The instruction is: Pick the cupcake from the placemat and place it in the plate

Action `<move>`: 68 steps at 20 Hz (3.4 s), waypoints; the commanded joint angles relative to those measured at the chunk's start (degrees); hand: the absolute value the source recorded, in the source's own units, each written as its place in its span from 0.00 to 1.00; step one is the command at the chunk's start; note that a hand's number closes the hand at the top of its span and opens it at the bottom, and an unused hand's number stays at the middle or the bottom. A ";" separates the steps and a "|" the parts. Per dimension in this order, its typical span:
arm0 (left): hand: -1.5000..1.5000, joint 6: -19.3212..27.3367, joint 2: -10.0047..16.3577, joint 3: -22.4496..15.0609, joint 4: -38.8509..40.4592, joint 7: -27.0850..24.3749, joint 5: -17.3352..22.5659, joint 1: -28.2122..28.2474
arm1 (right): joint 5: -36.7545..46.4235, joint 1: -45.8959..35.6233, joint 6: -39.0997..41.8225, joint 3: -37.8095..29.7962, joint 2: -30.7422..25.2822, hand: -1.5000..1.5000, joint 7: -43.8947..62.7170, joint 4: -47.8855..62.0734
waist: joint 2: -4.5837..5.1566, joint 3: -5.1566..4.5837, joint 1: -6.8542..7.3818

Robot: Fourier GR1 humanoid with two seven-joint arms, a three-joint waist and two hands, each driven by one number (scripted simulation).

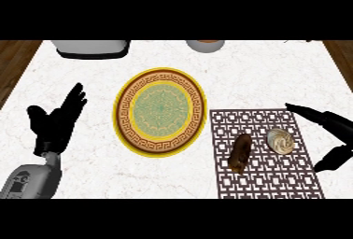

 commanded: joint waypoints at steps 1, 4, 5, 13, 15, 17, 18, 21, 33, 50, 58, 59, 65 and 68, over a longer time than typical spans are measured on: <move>0.50 -0.16 0.00 0.25 -4.05 5.26 -0.06 -0.45 | 4.55 -1.77 0.78 0.43 -0.48 0.00 0.75 1.27 | -0.05 0.01 0.10; 0.50 -1.22 -0.59 2.08 1.02 0.20 -0.47 -1.30 | 8.32 -2.47 -0.76 1.92 2.54 0.00 3.51 1.11 | 0.00 -0.02 -0.09; 0.50 0.12 -2.33 0.06 -2.27 1.56 -2.13 0.96 | 8.04 -3.32 2.49 0.74 1.66 0.00 4.16 -0.50 | -0.07 -0.02 -0.07; 0.50 -1.25 -1.92 2.77 -4.07 5.24 -2.66 -0.56 | 13.05 -2.74 4.99 -1.28 3.79 0.00 8.02 -2.70 | -0.06 -0.01 -0.12; 0.50 -1.38 -2.56 3.08 -0.39 1.68 -3.50 -0.15 | 15.12 -5.07 2.13 -0.41 8.83 0.00 11.98 -1.24 | 0.00 -0.01 0.01; 0.50 -4.02 -2.49 4.84 1.94 -2.19 -2.51 1.02 | 16.45 -2.94 1.98 -1.79 7.59 0.00 9.12 -0.98 | -0.01 -0.02 -0.11; 0.50 -2.19 -3.50 2.64 0.05 -0.41 -5.06 0.06 | 17.97 -6.72 0.33 -2.17 9.45 0.00 8.14 4.94 | 0.06 0.01 0.15; 0.50 -1.60 -5.09 2.08 -3.21 2.22 -5.33 1.41 | 18.97 -1.95 1.34 -2.22 8.42 0.00 9.28 -2.80 | -0.09 -0.01 -0.20; 0.50 -5.53 -3.29 5.04 -2.74 0.99 -4.70 1.96 | 26.84 -6.09 1.42 0.33 12.68 1.00 4.02 2.17 | -0.03 0.00 0.09; 0.50 -4.87 -5.52 3.65 -2.47 3.50 -5.65 -0.79 | 29.92 -3.00 -9.34 11.86 39.19 1.00 28.99 -18.64 | -1.02 -0.15 2.77; 0.50 -4.55 -5.60 3.59 -1.87 3.30 -6.14 -0.40 | 27.04 -3.04 -30.20 21.27 39.68 1.00 52.52 -35.17 | -1.88 0.00 2.27; 0.50 -5.16 -4.86 4.00 -0.36 3.15 -6.13 -0.40 | 27.56 -5.05 -32.27 22.26 39.70 1.00 56.95 -36.24 | -1.24 -0.10 2.37; 0.50 -4.71 -5.64 3.28 -0.92 3.30 -6.58 -2.97 | 27.88 -9.27 -40.49 32.82 39.75 1.00 83.48 -40.10 | -0.46 -0.09 2.74; 0.50 -5.38 -5.62 4.26 1.23 1.40 -5.86 -2.99 | 27.89 -14.57 -43.95 37.07 39.76 1.00 95.54 -38.85 | -0.03 -0.14 2.58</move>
